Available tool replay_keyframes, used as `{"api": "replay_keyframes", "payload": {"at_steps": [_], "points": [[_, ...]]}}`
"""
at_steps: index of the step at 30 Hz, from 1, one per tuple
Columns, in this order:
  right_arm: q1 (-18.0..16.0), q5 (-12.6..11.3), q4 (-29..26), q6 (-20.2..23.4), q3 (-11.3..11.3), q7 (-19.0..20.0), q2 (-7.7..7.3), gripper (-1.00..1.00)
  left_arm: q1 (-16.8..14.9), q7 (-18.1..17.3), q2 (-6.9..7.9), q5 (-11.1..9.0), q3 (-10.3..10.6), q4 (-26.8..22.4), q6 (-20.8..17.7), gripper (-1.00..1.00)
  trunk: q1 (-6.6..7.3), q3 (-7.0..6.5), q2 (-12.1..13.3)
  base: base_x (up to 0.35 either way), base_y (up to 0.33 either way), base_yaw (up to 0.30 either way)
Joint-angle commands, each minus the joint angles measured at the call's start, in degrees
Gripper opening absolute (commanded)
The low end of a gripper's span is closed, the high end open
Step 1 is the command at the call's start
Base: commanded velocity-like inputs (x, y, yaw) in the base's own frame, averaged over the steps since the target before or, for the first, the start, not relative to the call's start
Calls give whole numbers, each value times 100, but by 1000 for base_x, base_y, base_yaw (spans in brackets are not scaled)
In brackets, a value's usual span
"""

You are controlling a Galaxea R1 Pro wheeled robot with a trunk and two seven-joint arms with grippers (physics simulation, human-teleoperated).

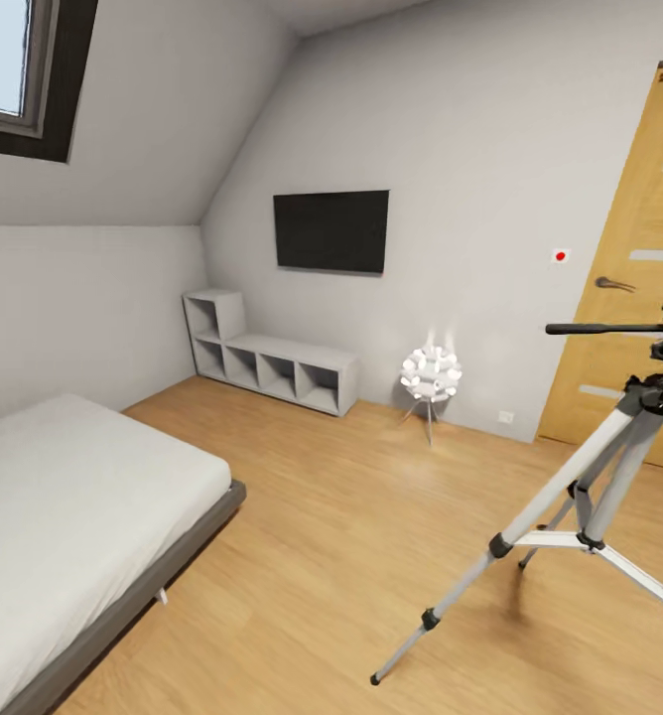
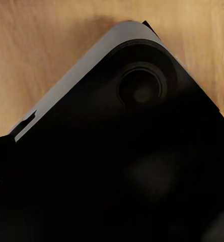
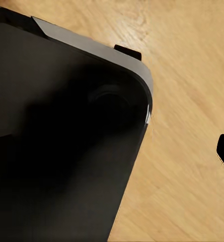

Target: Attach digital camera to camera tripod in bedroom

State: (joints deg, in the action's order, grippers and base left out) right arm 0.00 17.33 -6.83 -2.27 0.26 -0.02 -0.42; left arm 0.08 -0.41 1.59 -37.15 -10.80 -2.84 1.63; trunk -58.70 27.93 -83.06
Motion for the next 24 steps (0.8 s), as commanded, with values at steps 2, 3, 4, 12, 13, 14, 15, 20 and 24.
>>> {"api": "replay_keyframes", "payload": {"at_steps": [2,3,4,12,13,14,15,20,24], "points": [[0,30,-2,-14,1,-3,-1,100,1,-7,-1,21,-45,-6,4,100,-3,4,-2,293,198,2],[0,31,-2,-16,1,-4,-2,100,1,-9,-1,22,-45,-6,4,100,-3,4,-2,292,206,1],[0,32,-2,-17,2,-5,-2,100,1,-10,-1,21,-45,-6,4,100,-3,4,-2,292,209,1],[0,45,-2,-19,9,-4,-10,100,1,-12,-1,22,-45,-6,4,100,-3,4,-2,290,229,0],[0,46,-2,-19,9,-1,-10,100,1,-12,-1,22,-45,-6,2,100,-3,4,-2,287,243,0],[0,47,-2,-19,9,1,-10,100,1,-12,-1,22,-45,-6,1,100,-3,4,-2,287,244,0],[0,49,-2,-19,9,5,-10,100,1,-15,-1,23,-45,-6,-1,100,-3,4,-2,285,246,0],[0,51,-2,-22,9,-3,-11,100,1,-16,-6,23,-45,-6,-4,100,-3,4,-2,284,249,0],[0,51,-2,-27,3,-7,-17,100,1,-18,-9,23,-45,-6,-8,100,-3,4,-2,283,253,0]]}}
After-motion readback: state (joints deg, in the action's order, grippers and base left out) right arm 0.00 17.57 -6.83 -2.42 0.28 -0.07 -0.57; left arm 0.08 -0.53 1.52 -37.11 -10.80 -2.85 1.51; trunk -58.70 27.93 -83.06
